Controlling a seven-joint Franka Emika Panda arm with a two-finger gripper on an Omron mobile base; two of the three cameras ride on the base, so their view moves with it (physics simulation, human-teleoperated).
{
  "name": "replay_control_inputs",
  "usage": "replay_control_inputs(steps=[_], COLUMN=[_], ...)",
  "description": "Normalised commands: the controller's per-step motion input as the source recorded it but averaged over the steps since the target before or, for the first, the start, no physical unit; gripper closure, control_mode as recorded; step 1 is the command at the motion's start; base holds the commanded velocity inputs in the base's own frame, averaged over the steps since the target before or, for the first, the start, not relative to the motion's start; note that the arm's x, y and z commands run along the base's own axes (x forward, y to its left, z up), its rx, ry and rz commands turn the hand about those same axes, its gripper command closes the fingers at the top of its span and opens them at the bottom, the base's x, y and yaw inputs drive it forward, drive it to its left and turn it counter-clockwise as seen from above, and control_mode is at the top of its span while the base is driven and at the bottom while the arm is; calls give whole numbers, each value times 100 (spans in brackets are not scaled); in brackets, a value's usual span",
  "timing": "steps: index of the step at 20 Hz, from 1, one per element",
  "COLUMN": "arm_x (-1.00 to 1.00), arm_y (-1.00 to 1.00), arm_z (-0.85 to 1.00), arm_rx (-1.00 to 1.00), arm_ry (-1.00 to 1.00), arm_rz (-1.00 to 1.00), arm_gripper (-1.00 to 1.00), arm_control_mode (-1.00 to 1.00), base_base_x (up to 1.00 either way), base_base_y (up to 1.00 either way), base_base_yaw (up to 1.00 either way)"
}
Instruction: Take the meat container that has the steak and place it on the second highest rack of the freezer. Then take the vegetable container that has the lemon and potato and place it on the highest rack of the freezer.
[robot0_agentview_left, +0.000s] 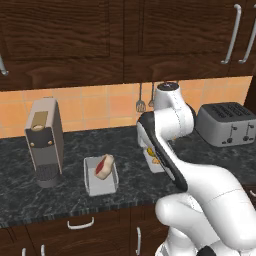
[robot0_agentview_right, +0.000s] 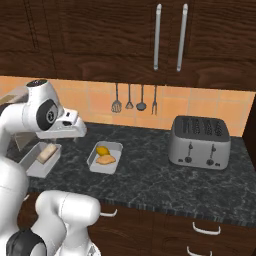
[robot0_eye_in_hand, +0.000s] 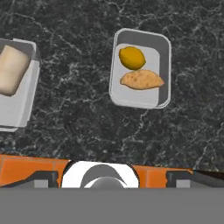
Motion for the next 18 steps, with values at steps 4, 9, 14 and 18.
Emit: replay_control_inputs(steps=[4, 9, 14, 18], arm_x=[9, 3, 0, 3], arm_y=[31, 40, 54, 54], arm_z=[-64, -1, 18, 0], arm_rx=[-1, -6, -10, -7], arm_ry=[2, -4, 2, 15], arm_rz=[7, 13, 4, 7], arm_gripper=[-100, -100, -100, -100], arm_control_mode=[-100, -100, -100, -100], base_base_x=[0, 0, 0, 0], base_base_y=[0, 0, 0, 0], base_base_yaw=[0, 0, 0, 0])
